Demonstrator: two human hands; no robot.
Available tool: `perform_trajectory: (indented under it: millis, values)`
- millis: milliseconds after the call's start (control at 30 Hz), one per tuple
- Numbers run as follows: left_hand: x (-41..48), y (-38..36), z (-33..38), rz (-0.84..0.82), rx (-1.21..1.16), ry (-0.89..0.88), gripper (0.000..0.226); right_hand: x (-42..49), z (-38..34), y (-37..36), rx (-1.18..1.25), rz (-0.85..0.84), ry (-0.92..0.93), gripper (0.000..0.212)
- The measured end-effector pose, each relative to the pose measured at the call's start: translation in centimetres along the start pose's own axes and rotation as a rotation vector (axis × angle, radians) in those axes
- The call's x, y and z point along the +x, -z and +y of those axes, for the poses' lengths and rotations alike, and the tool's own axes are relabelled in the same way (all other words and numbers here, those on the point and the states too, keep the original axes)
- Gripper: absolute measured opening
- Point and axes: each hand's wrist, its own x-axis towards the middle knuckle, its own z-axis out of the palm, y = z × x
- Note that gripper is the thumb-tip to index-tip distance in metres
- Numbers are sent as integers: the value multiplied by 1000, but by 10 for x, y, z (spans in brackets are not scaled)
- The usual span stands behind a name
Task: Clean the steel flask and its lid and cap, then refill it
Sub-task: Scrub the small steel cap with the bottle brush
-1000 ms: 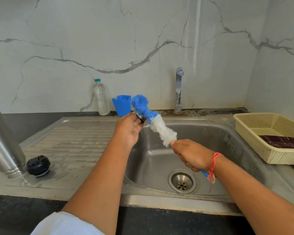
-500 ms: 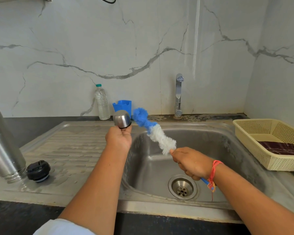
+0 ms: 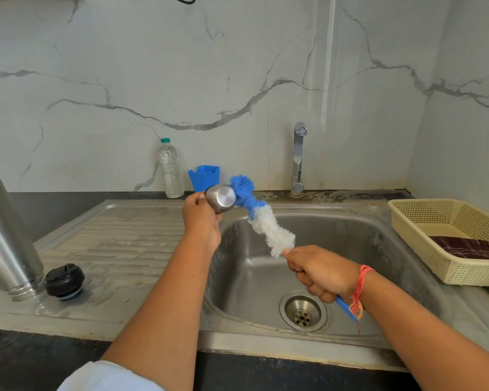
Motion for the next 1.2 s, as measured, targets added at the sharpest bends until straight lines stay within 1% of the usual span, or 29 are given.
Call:
perform_trajectory:
  millis: [33, 167, 200, 267, 367, 400, 433, 500, 567, 600, 667, 767, 833, 900, 1000, 1133, 1200]
  values:
    - [2, 3, 0, -10, 50, -19, 17, 0, -1, -1, -6, 2, 0, 41]
    - [3, 3, -10, -203, 427, -88, 21, -1, -2, 4, -19, 26, -6, 40]
    - [4, 1, -13, -215, 495, -119, 23, -2, -2, 6, -24, 27, -7, 39]
    - [6, 0, -16, -163, 506, -159, 23, -3, -2, 6, -32, 20, -6, 40]
    - [12, 5, -14, 43, 470, -191, 19, -3, -3, 0, -66, 7, 4, 40]
    - [13, 7, -15, 89, 459, -189, 18, -2, -2, -2, -90, 3, 10, 39]
    - [11, 7, -16, 96, 470, -179, 16, -1, -2, -3, -112, 2, 17, 39]
    - [7, 1, -22, -24, 491, -124, 18, 2, -3, -3, -137, 7, 25, 38]
    - [7, -5, -27, -129, 438, -66, 20, 3, -3, -3, -122, 20, 25, 38]
    - [6, -7, -25, -134, 385, -43, 19, 3, -4, -2, -112, 23, 28, 38]
    - [11, -7, -21, -83, 195, 8, 12, 0, -4, -2, -143, 13, 50, 39]
    - [16, 3, -12, 30, -136, 155, 18, -3, -6, -5, -264, 16, 124, 40]
    - [15, 8, -8, 64, -265, 224, 19, -3, -8, -8, -282, 38, 164, 40]
    - [12, 10, -5, 81, -363, 277, 29, -1, -9, -8, -220, 62, 169, 40]
    - [9, 8, -1, 74, -428, 281, 35, 0, -7, -5, -101, 79, 120, 39]
    - [-4, -3, -1, -41, -297, 274, 32, 1, -5, -2, -28, 79, 93, 40]
    - [-4, -4, -3, -21, -269, 266, 29, 1, -4, -1, -18, 75, 86, 41]
